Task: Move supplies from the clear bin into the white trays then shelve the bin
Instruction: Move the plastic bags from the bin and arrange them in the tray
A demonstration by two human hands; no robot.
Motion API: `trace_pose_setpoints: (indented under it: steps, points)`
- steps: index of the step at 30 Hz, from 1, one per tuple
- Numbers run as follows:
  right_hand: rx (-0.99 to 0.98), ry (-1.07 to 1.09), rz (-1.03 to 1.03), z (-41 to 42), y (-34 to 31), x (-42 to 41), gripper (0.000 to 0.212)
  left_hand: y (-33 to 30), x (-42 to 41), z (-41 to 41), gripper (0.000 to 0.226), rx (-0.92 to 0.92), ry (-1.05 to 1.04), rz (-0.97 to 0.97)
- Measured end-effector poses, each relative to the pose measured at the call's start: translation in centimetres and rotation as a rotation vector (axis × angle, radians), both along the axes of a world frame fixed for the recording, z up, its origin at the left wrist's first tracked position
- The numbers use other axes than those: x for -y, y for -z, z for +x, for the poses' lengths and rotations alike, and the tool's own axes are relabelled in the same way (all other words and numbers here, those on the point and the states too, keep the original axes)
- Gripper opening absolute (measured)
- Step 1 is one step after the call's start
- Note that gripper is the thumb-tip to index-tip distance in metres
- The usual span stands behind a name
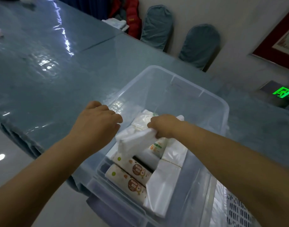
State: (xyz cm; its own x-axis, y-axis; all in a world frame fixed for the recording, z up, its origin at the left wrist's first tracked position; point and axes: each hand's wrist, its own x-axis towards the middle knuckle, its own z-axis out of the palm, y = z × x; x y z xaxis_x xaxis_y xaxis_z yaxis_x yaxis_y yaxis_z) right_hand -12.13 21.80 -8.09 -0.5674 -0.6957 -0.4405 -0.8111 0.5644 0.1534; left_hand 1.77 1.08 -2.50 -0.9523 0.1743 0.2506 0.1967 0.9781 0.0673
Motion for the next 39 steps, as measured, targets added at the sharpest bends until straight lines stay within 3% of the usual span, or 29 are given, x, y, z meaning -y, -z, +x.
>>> trace_pose_setpoints:
  steps: [6, 12, 17, 20, 26, 28, 32, 39]
  points:
    - [-0.062, 0.331, -0.524, 0.4, -6.6, -2.3, 0.025, -3.0, -1.6, -0.1, 0.055, -0.189, -0.129, 0.333]
    - [-0.156, 0.579, -1.084, 3.0, -13.3, -5.5, 0.030, -6.7, -6.1, -2.4, 0.086, -0.141, -0.110, 0.569]
    - [-0.188, 0.780, -1.614, 6.6, -17.3, -10.1, 0.019, -8.8, -12.1, -3.2, 0.082, -0.085, 0.097, 0.661]
    - [-0.140, 0.934, -1.740, 8.8, -17.6, -14.2, 0.023, -9.2, -16.4, -2.5, 0.058, 0.002, 0.255, 0.612]
    - [-0.201, 1.288, -1.560, 14.1, -12.5, -24.4, 0.026, -7.7, -23.1, -0.5, 0.040, 0.054, 0.494, 0.397]
    - [-0.221, 1.413, -1.423, 16.3, -9.3, -27.9, 0.036, -6.8, -24.4, -0.1, 0.036, 0.101, 0.520, 0.378]
    - [-0.190, 1.613, -1.268, 21.2, -2.5, -32.2, 0.034, -4.6, -26.1, 0.4, 0.033, 0.164, 0.535, 0.335]
    - [-0.335, 1.741, -0.868, 24.9, 5.5, -34.0, 0.048, -1.5, -27.5, 0.6, 0.027, 0.203, 0.542, 0.138]
